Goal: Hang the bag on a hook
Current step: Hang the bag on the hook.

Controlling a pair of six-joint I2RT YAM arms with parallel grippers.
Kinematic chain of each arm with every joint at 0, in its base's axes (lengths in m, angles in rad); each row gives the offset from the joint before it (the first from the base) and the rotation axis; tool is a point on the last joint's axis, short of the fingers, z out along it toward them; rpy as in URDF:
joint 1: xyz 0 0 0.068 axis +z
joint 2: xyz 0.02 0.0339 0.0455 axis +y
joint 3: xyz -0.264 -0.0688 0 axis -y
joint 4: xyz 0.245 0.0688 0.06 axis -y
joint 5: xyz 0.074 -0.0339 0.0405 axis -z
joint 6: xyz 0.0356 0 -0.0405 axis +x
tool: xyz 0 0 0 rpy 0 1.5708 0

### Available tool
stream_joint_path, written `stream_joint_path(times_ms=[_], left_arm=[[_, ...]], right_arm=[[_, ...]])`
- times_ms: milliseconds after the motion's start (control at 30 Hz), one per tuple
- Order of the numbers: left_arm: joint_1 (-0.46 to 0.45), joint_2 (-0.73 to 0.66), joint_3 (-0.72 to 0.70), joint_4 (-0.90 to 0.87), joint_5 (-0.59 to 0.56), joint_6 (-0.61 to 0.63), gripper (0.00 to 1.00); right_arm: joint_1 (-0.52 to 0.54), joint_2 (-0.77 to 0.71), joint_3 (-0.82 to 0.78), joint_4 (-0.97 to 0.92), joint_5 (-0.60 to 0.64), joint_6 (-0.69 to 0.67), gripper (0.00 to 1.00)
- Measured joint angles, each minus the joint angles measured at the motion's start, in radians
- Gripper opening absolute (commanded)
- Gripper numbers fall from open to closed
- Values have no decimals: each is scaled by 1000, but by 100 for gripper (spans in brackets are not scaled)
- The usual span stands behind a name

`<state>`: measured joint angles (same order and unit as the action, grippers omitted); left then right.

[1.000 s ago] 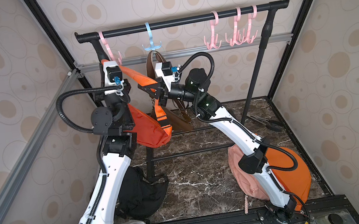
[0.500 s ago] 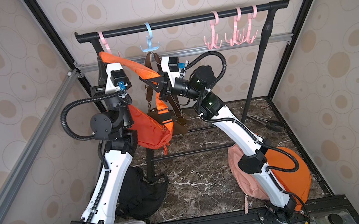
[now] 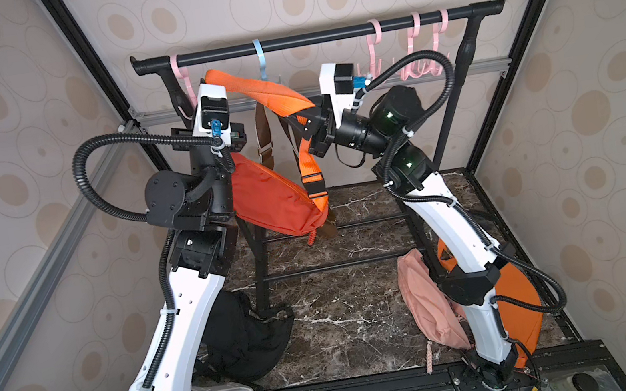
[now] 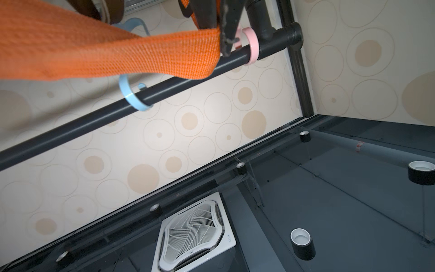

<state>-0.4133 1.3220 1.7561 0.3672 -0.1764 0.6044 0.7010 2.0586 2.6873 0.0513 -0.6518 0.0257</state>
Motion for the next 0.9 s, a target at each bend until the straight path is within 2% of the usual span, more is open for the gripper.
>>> stream_joint_path(times_ms=[267,433,533,767,900], left_arm=[[-153,106,183,-173,-33,33,0],[-288,278,335,-243,-66,94,0],[-336,397,419,-278,-65,104,0],[-362,560,506,-288,-41,91,0],[-340,595,521,-256,-30,77,0]], right_arm=[[-18,-122,-34,-112,105,-40,0],[-66,-193,-79,-158,189,-69,0],[-122,-214,-79,-177,219,-63,0],[-264,-228,-130,-207,261,2,0],[-323,-173,-64,-233,256,45,0]])
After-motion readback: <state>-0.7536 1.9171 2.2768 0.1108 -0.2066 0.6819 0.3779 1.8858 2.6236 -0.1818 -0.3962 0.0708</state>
